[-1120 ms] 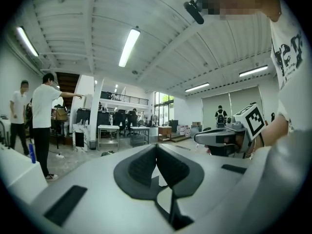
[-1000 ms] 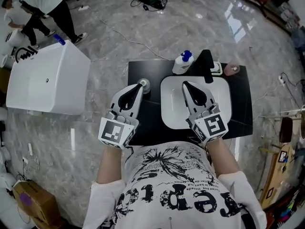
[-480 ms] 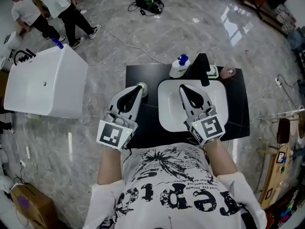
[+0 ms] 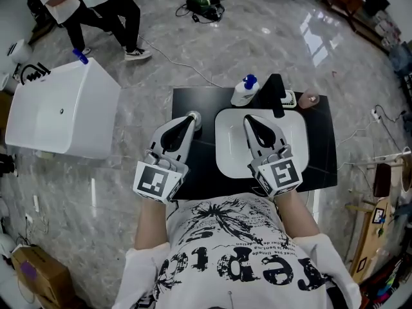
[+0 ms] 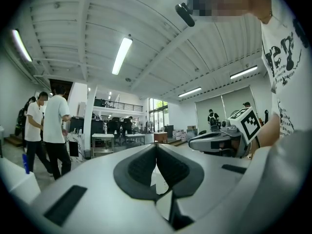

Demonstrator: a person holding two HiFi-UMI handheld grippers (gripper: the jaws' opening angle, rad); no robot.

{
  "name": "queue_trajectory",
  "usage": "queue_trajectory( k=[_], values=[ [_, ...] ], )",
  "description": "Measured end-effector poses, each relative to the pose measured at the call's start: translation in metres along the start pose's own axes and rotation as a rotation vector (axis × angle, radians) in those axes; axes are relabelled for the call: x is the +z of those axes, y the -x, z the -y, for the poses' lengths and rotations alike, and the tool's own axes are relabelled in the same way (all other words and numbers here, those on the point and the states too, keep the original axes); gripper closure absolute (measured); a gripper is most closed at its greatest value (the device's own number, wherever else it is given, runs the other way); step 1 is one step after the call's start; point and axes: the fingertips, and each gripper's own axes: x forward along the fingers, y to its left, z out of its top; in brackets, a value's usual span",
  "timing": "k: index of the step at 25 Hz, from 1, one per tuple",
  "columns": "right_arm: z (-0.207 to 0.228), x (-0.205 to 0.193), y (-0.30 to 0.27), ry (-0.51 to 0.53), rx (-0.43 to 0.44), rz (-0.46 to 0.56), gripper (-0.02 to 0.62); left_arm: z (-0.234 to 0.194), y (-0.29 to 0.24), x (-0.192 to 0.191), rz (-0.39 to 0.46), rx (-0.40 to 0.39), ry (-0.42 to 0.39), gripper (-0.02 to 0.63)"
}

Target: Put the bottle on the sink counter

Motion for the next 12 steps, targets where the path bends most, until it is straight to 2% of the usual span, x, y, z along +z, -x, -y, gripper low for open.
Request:
queue_trajectory(
  k=[12],
  values=[
    [-0.0031, 0.0010, -0.0024, -0.003, 0.008, 0.003, 0.581, -0.0003, -0.0022, 0.0010, 0.002, -0.002, -0.004, 0.591]
  ],
)
